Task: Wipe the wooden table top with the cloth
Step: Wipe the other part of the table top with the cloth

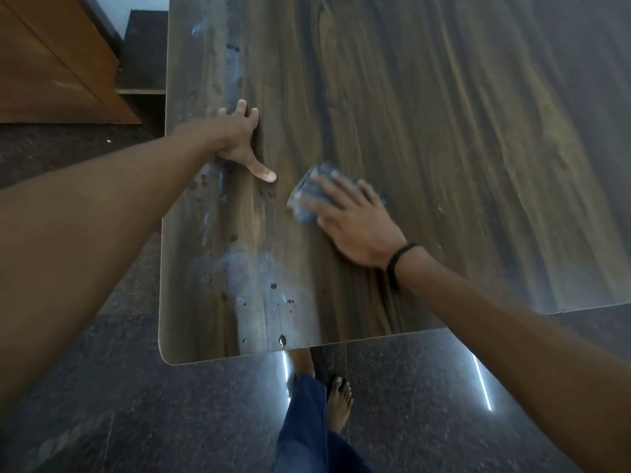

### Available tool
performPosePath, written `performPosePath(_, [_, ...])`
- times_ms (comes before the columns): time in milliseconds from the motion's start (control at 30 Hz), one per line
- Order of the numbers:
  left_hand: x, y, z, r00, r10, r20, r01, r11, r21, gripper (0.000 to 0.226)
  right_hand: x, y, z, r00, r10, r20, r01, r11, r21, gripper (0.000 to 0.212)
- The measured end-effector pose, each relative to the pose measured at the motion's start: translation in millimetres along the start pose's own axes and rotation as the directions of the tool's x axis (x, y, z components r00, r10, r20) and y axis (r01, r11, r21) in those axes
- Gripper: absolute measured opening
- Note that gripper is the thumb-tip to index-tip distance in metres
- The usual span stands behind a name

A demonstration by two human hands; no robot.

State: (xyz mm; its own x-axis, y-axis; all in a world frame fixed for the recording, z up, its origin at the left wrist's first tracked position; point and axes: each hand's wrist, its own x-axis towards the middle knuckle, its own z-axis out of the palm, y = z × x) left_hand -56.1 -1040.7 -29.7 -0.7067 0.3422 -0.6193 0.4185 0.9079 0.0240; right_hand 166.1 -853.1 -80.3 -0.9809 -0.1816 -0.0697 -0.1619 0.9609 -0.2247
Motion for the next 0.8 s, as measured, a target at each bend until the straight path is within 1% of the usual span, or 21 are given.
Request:
performPosePath(33, [-0.5,-1.3,2.5,1.0,0.01,0.002,-0.01,1.0,-0.004,0.163,-17.4,3.5,4.4,0.988,-0.147,0.037,0.147,0.989,-0.008,0.049])
performPosePath(67, [-1.3,-2.5,4.6,1.0,0.021,-0.008,-0.021,1.0,-0.007,0.164,-25.2,12.2,0.9,0.973,-0.22,0.069,0.221,0.975,-0.002,0.049])
performPosePath(100, [-1.9,-3.4,5.6,0.999,0.03,-0.024,-0.03,0.999,-0.016,0.165,-21.9,21.8,-6.3,0.977,-0.199,0.072,0.199,0.98,0.001,0.048])
performPosePath(200, [-2.4,-3.0,5.2,0.999,0.027,-0.036,-0.029,0.998,-0.052,0.164,-12.9,8.2,-8.7,0.986,0.164,-0.012,-0.163,0.985,0.05,0.049])
performPosePath(233, [-2.5,-2.7,6.3,0.999,0.022,-0.041,-0.024,0.998,-0.053,0.162,-22.1,-9.5,-0.2,0.992,0.124,-0.025,-0.123,0.992,0.034,0.049])
performPosePath(267, [-2.3,-2.1,7.1,0.999,0.019,-0.05,-0.021,0.999,-0.049,0.161,-38.1,-23.3,9.7,0.999,-0.031,-0.014,0.031,1.0,0.006,0.049])
performPosePath(300, [-2.4,-1.4,7.3,0.998,0.02,-0.058,-0.023,0.999,-0.043,0.16,-58.1,-24.3,16.6,0.977,-0.213,0.018,0.214,0.977,-0.023,0.049])
performPosePath(333, [-2.9,-1.0,7.9,0.998,0.022,-0.063,-0.025,0.999,-0.044,0.16,-71.3,-12.9,16.0,0.944,-0.325,0.054,0.328,0.944,-0.043,0.048])
performPosePath(367, [-3.1,-0.9,8.2,0.997,0.023,-0.068,-0.026,0.998,-0.05,0.16,-72.1,2.7,8.7,0.934,-0.35,0.069,0.354,0.933,-0.057,0.049])
performPosePath(400, [-3.0,-0.8,7.9,0.997,0.019,-0.069,-0.023,0.998,-0.059,0.161,-65.4,17.9,3.7,0.957,-0.286,0.057,0.289,0.955,-0.069,0.049])
performPosePath(433, [-2.8,-0.8,6.3,0.998,0.017,-0.061,-0.021,0.998,-0.062,0.161,-59.6,22.2,-3.8,0.991,-0.129,0.035,0.13,0.991,-0.025,0.049])
performPosePath(467, [-2.7,-0.5,4.9,0.999,0.017,-0.049,-0.02,0.998,-0.061,0.162,-57.6,17.5,-6.3,0.999,0.044,0.023,-0.044,0.999,0.022,0.05])
performPosePath(500, [-2.7,-1.0,5.0,0.999,0.017,-0.047,-0.019,0.998,-0.061,0.162,-62.2,4.6,-1.1,0.993,0.121,0.001,-0.121,0.992,0.039,0.051])
performPosePath(533, [-2.1,-1.8,5.5,0.999,0.017,-0.052,-0.02,0.998,-0.059,0.162,-73.2,-12.5,8.1,0.998,0.05,-0.023,-0.05,0.999,0.01,0.051])
performPosePath(567, [-1.5,-2.3,6.1,0.998,0.018,-0.053,-0.021,0.998,-0.058,0.162,-90.2,-21.5,18.7,0.993,-0.113,-0.026,0.112,0.993,-0.031,0.052])
performPosePath(600, [-1.3,-2.6,6.9,0.999,0.018,-0.051,-0.021,0.998,-0.061,0.162,-109.2,-19.3,24.0,0.955,-0.297,0.014,0.297,0.952,-0.068,0.051])
performPosePath(633, [-1.1,-2.4,8.1,0.998,0.015,-0.055,-0.019,0.998,-0.065,0.163,-119.8,-8.8,21.8,0.918,-0.394,0.051,0.397,0.914,-0.086,0.051])
performPosePath(667, [-0.4,-1.9,8.2,0.998,0.009,-0.06,-0.013,0.998,-0.067,0.164,-120.9,3.2,16.4,0.919,-0.389,0.059,0.394,0.914,-0.099,0.051])
performPosePath(700, [0.2,-1.5,6.9,0.999,0.006,-0.053,-0.01,0.998,-0.068,0.165,-119.0,10.2,12.7,0.955,-0.294,0.038,0.296,0.951,-0.088,0.051])
performPosePath(767, [1.3,-1.5,5.4,0.999,0.007,-0.032,-0.01,0.998,-0.066,0.167,-124.2,-1.7,9.6,0.999,0.03,0.01,-0.031,1.0,0.007,0.051])
performPosePath(800, [1.8,-2.5,6.3,0.999,0.003,-0.035,-0.005,0.998,-0.061,0.168,-133.4,-16.3,15.8,0.999,0.053,-0.005,-0.053,0.998,0.019,0.051])
